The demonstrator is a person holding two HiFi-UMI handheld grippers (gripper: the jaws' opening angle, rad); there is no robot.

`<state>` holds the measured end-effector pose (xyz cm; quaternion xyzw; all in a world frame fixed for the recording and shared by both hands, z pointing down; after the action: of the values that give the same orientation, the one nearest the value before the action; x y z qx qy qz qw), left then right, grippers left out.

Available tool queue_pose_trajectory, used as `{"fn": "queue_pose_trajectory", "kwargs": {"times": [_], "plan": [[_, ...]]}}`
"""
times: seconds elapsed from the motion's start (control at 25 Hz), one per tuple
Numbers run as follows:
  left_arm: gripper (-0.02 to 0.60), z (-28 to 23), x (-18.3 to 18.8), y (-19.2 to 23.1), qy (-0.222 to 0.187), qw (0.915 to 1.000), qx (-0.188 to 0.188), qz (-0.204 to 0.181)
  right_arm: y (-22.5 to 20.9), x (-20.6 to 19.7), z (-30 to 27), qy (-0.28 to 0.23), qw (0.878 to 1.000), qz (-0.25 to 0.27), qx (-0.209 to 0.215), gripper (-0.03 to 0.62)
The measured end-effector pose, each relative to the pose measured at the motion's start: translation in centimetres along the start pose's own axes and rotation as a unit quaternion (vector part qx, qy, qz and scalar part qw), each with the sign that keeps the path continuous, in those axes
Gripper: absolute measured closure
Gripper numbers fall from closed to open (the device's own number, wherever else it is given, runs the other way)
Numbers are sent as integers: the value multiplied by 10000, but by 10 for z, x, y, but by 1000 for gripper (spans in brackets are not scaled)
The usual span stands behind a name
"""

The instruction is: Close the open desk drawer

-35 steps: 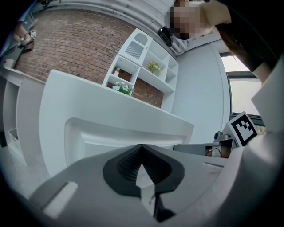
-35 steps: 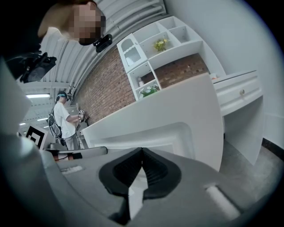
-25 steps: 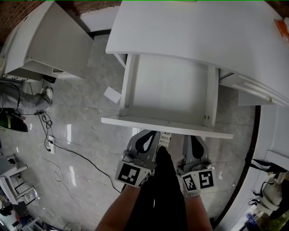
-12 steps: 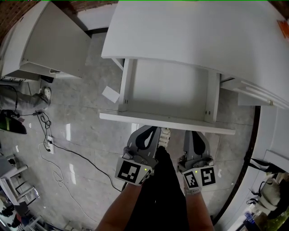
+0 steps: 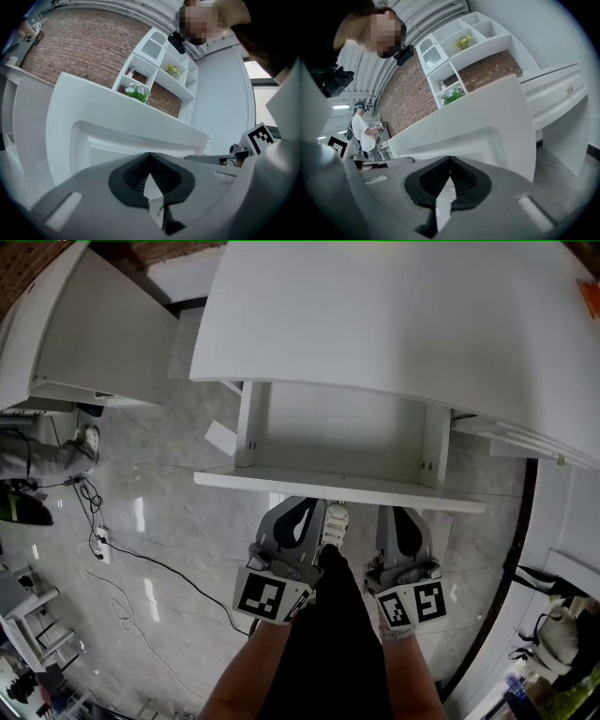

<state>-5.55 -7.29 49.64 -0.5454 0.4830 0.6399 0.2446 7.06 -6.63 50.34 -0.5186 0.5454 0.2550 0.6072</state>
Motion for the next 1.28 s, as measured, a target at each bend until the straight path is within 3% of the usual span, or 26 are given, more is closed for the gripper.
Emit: {"fn": "queue_pose_trajectory", "kwargs": {"times": [0.64,1.28], "plan": [[580,-55,9,18,139,9994,303,-59,-26,16,-50,298,9994,-62,172,594],[580,-76,15,31,-121,9990,420,47,-32,22,-75,250,9991,-153,322,594]]}}
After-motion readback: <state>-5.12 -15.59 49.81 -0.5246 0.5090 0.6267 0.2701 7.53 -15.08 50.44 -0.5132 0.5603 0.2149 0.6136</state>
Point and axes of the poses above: the fingertips, and each gripper's own axes: z backward along the fingers, y to its left, x out of its top, the point moved 2 cm from there along z, backward along the fingers, and after that the axes turned 7 degrees about -y, right-handed, at the moved point
